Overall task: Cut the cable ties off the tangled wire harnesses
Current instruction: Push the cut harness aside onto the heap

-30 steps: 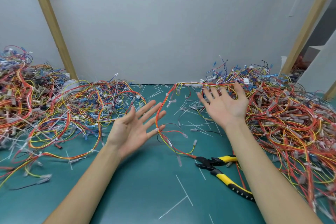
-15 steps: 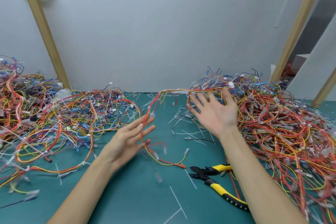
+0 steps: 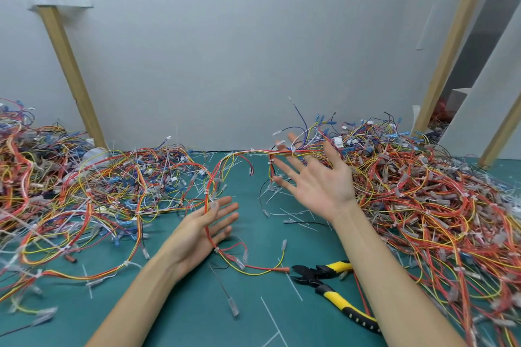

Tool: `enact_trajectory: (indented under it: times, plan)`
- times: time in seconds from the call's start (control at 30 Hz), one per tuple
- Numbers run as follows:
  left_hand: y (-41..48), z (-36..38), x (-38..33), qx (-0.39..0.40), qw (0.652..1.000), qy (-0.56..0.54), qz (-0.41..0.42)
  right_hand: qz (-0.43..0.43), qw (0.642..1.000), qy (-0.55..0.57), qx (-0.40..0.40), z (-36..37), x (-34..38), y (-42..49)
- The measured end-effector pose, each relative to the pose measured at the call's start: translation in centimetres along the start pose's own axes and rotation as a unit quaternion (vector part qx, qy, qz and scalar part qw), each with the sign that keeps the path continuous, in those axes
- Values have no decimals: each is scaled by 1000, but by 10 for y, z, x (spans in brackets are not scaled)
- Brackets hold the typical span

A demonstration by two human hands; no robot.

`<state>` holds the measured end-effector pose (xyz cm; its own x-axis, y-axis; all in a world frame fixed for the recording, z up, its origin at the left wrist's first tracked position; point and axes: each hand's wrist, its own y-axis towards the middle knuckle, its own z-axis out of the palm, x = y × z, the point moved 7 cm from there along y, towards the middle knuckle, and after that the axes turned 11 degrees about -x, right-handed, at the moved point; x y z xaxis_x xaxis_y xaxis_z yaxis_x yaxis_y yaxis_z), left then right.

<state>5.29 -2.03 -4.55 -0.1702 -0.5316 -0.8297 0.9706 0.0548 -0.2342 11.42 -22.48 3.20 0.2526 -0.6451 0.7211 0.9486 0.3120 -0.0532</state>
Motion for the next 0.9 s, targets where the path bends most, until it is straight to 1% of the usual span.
enact_trajectory:
  times: [0.23,0.53,0.7,0.9]
  plan:
    - [1,0,3,-17,998,-56,-10,-6,1000,-5,-19,-1,0,0]
    - [-5,9,-1,10,990,-139,-4,-8,1000,-3,-17,4,0,-2]
    - [-4,8,-5,14,986,-165,6,0,1000,-5,-11,5,-3,-1]
    - [-5,9,-8,21,987,-160,19,4,1000,1,-11,6,-5,-1]
